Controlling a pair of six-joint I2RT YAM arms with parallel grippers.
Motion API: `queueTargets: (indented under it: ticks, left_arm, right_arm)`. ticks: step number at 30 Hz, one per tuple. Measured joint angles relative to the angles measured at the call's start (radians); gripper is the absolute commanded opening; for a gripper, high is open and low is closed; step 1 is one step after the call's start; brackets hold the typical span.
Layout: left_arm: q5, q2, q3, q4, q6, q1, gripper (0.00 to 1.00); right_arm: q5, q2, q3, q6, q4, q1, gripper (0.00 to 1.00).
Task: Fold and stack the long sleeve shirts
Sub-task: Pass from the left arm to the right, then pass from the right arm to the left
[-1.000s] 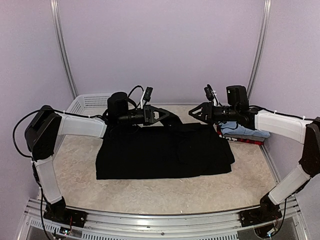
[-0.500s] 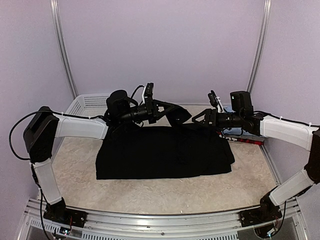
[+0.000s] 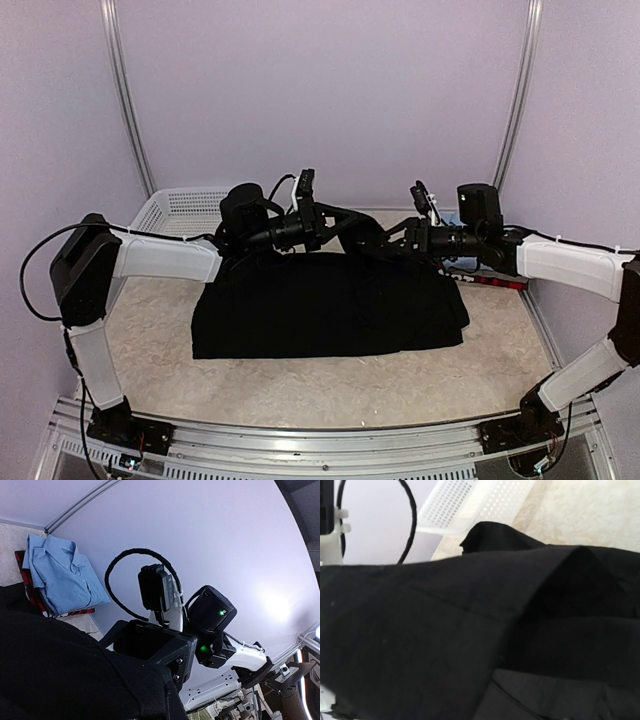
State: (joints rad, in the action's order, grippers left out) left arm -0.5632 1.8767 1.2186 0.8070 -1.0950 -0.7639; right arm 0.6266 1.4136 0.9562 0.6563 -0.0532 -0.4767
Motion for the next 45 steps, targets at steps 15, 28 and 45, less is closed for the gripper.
queueTargets:
  ticks: [15, 28, 45]
  left_arm:
    - [0.019, 0.004, -0.048, 0.037, 0.0, -0.012, 0.06]
    - [-0.064, -0.003, -0.17, 0.051, 0.163, -0.036, 0.71]
    - [0.196, -0.234, -0.184, -0.394, 0.708, -0.017, 0.78]
  right_arm:
    - [0.0, 0.092, 0.032, 0.044, -0.095, -0.019, 0.0]
    - [-0.233, 0.155, 0.435, -0.458, 0.368, -0.017, 0.0]
    - [-0.221, 0.22, 0.525, -0.657, 0.614, 0.002, 0.0]
